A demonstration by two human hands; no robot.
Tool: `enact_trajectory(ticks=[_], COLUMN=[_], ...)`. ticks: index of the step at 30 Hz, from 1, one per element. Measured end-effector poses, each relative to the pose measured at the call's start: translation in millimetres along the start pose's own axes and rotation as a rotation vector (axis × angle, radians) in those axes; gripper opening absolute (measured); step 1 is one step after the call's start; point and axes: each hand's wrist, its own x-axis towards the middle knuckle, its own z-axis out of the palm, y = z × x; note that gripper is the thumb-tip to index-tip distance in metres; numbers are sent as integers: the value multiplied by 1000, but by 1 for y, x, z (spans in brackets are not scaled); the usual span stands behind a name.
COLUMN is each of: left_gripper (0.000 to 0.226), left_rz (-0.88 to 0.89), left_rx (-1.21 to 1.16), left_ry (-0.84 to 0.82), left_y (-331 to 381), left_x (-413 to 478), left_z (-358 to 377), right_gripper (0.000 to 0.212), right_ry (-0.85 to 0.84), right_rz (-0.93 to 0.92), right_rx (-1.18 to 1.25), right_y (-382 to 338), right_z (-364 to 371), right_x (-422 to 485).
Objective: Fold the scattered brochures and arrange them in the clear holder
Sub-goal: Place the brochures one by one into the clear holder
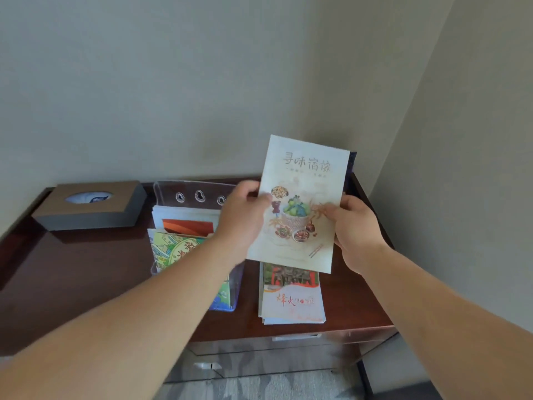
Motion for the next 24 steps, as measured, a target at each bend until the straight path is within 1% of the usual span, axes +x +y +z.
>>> enact_trajectory(ticks=[4,9,12,16,20,24], left_gripper=[15,16,15,13,11,22], left_rz=[53,121,163,184,193,211], left_rx=[-33,-36,-16,-3,20,77], left_ry=[80,158,200,185,143,97], left_y=[44,75,83,82,74,58], left_x=[16,30,40,56,75,92], left_z=[-47,-108,-139,-171,-191,-199], right_gripper=[6,3,10,17,18,11], right_ry=[-79,-165,-174,-151,-80,4], right_rz=[-175,-314,-379,-409,-426,-420], right_rx=[-26,-74,-129,-224,-301,-369], right_y=[-49,-96,-113,-123,-123,-113], right_z=[36,88,115,147,173,189], right_x=[-7,-19,-22,-23,-23,-21])
